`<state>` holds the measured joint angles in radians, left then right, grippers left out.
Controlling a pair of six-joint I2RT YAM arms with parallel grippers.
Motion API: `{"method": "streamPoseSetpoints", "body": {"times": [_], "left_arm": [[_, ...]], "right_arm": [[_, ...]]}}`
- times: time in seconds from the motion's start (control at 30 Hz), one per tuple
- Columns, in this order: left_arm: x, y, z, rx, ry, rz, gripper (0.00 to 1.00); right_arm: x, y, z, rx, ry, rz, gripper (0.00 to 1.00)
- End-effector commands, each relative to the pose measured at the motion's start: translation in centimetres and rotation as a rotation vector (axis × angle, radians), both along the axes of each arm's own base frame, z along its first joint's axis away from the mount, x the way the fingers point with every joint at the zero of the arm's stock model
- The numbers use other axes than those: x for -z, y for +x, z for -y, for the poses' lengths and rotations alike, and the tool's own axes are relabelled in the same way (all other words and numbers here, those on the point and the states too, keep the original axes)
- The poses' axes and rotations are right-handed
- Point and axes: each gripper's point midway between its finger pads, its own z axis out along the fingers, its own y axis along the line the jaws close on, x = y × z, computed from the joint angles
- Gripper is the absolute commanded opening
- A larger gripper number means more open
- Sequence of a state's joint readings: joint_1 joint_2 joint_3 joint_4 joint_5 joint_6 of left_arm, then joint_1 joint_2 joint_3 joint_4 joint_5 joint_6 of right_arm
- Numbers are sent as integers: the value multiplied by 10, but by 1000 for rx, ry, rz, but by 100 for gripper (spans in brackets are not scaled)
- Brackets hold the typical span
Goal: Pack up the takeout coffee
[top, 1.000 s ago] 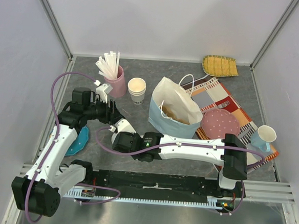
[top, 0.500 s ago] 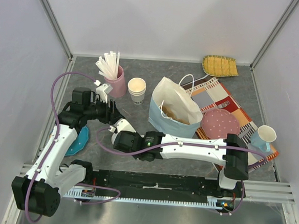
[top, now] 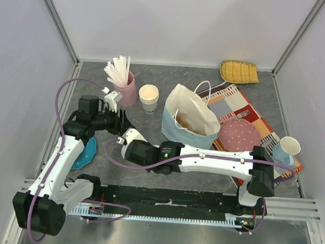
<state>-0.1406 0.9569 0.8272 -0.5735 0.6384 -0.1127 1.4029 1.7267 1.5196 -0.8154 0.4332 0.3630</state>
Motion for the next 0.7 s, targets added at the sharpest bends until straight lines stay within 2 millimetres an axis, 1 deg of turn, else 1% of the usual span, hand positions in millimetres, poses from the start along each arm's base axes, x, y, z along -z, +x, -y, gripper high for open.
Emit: {"method": "streamPoseSetpoints", "body": {"times": [0.0,0.07,0.1,0.17,0.2,0.27,0.3,0.37,0.53,0.6,0.67], "left_arm": [[-15,7,2,6,-23,41,57],[-14,9,0,-1,-8,45,57],[-17,12,-2,-13,1,58,57],[-19,15,-5,-23,12,67,57],[-21,17,-7,-29,16,74,57],[-23,19,-8,-35,18,78,57],[-25,20,-10,-40,20,85,57],[-26,22,-13,-55,24,86,57],[-32,29,-24,-97,43,109,57],[-34,31,-27,-108,45,114,57],[-34,32,-28,-115,42,112,57]], "right_arm": [[-52,0,-16,-81,103,37,0],[-63,-3,-17,-127,107,42,0],[-72,-3,-20,-143,125,49,0],[-82,-5,-20,-181,127,57,0],[-91,-4,-21,-195,139,66,0],[-96,-5,-19,-215,128,72,0],[-106,-4,-21,-241,135,89,0],[-115,-5,-21,-274,140,99,0],[-160,-2,-24,-354,198,190,0],[-175,0,-26,-371,217,222,0],[-183,3,-25,-386,210,255,0]]}}
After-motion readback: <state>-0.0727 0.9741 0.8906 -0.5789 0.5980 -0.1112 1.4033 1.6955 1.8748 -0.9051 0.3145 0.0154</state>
